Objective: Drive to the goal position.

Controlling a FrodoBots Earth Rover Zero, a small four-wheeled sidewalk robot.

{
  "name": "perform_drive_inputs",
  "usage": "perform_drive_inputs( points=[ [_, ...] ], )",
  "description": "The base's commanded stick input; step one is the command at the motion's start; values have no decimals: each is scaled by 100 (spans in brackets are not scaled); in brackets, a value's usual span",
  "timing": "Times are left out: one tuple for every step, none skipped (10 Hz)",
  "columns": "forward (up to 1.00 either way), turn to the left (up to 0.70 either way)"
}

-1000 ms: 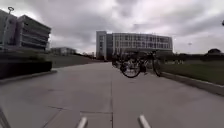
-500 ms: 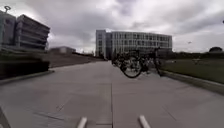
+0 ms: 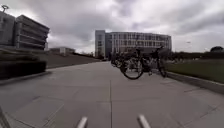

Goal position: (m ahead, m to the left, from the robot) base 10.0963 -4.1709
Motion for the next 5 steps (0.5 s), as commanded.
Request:
perform_drive_inputs(
  points=[
    [50, 0],
    [50, 0],
    [50, 5],
    [50, 32],
    [50, 50]
  ],
)
